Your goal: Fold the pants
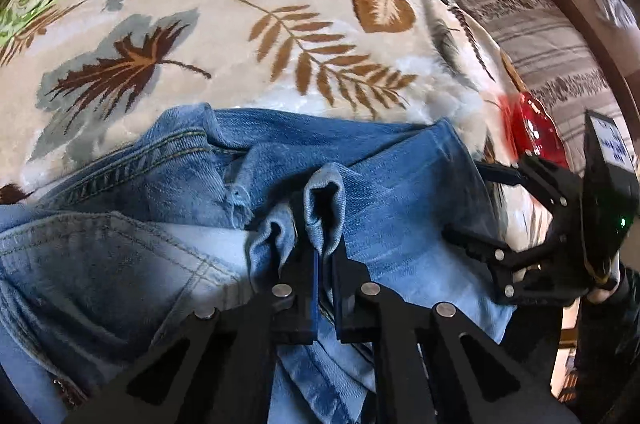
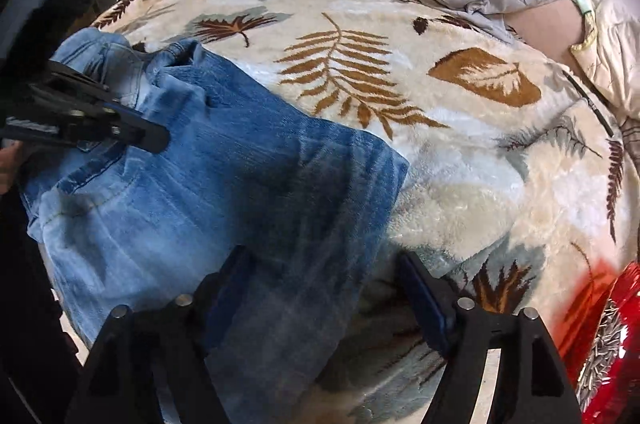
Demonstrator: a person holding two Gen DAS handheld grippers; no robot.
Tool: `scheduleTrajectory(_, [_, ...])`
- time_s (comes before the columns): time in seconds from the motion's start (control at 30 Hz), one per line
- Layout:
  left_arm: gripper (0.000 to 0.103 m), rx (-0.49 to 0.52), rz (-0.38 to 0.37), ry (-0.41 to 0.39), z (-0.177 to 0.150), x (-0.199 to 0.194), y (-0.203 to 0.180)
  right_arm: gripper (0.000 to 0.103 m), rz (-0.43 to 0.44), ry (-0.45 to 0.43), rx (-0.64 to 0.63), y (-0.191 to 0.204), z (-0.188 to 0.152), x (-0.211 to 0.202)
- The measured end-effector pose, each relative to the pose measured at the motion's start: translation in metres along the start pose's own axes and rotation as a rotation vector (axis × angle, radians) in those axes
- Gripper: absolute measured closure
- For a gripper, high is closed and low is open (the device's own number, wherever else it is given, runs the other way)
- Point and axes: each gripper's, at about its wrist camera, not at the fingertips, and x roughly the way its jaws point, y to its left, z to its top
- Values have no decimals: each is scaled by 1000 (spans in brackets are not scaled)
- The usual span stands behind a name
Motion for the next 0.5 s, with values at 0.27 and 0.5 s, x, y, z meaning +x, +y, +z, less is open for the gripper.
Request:
scheduleTrajectory(0.27, [33,27,62,-114,-17,-55,-16,22,-6,-12,51,-4,-6,-22])
scheduleTrajectory(0.5, [26,91,39,-52,-47,-74,-43,20,51,-65,16,18,-35,-71])
